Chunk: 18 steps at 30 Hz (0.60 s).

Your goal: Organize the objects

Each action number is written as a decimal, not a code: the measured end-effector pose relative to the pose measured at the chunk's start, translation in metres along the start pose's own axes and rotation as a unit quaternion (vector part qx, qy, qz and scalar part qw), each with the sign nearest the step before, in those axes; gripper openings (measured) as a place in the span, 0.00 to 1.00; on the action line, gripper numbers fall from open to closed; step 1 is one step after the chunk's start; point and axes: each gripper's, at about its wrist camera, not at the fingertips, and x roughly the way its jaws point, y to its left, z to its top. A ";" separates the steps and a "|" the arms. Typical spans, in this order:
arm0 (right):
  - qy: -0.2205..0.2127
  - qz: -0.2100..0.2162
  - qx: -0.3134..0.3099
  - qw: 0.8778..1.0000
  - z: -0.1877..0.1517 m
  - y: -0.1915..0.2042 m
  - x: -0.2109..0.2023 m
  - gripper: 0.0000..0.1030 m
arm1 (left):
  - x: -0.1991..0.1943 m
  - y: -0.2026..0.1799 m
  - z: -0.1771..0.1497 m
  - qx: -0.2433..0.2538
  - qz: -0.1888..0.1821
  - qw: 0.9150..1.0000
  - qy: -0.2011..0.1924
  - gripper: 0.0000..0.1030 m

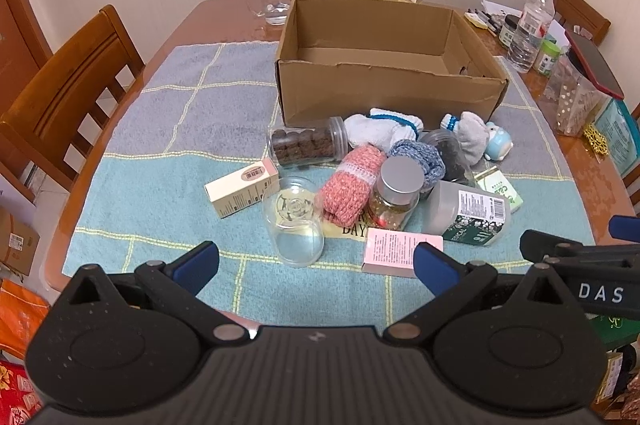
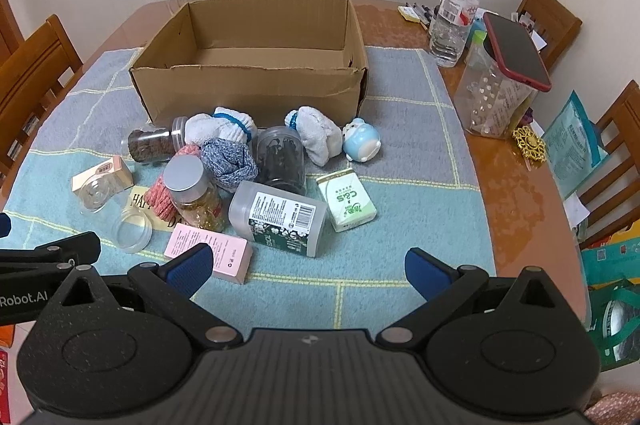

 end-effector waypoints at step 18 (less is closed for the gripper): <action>0.012 0.002 -0.004 1.000 -0.006 0.016 0.022 1.00 | 0.021 0.017 -0.005 0.014 -0.032 0.999 -0.004 0.99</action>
